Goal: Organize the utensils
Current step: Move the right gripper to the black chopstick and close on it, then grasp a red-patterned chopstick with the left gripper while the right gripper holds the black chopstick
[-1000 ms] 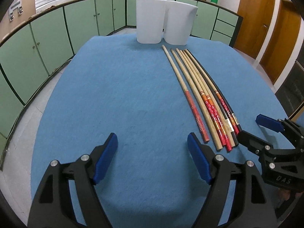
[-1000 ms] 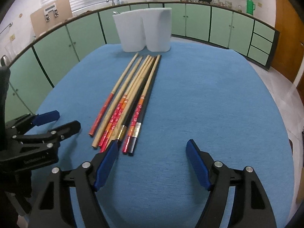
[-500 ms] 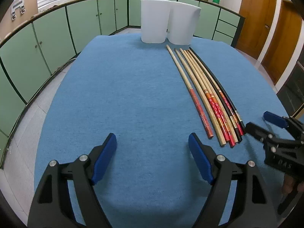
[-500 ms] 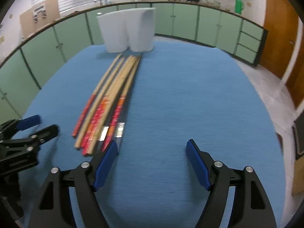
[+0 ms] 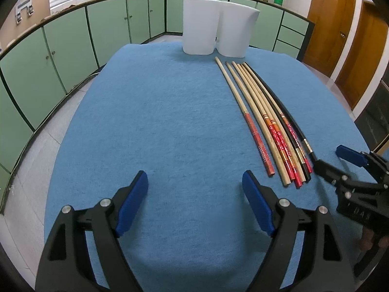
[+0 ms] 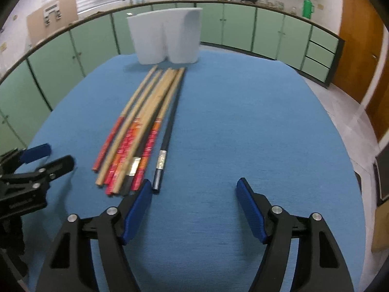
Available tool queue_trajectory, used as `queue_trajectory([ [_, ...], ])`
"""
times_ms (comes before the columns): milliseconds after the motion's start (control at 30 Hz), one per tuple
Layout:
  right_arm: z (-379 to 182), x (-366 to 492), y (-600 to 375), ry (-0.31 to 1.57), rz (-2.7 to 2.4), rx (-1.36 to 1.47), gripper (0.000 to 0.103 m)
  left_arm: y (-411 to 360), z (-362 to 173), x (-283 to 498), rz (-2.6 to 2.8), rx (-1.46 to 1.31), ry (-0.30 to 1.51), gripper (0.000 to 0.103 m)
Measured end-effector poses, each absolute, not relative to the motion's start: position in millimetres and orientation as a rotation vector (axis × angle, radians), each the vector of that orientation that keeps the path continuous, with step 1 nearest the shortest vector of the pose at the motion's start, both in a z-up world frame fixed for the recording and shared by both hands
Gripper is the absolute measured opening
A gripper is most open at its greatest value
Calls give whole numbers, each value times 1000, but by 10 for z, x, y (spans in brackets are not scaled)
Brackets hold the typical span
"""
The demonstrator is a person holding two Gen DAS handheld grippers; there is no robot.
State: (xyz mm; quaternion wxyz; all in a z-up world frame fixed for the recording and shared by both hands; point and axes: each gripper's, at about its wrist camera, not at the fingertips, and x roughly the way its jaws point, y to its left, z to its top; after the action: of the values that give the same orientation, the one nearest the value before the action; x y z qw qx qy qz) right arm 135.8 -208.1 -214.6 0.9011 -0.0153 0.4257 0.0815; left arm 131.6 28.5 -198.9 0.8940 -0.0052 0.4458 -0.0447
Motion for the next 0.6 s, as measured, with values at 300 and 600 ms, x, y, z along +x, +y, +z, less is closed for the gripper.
queue_trajectory([
  [300, -2119, 1324, -1966, 860, 243, -25, 32, 202, -2001, 1327, -117, -8, 931, 78],
  [600, -2112, 1344, -2007, 861, 287, -4, 7, 8, -2020, 1339, -152, 31, 938, 80],
])
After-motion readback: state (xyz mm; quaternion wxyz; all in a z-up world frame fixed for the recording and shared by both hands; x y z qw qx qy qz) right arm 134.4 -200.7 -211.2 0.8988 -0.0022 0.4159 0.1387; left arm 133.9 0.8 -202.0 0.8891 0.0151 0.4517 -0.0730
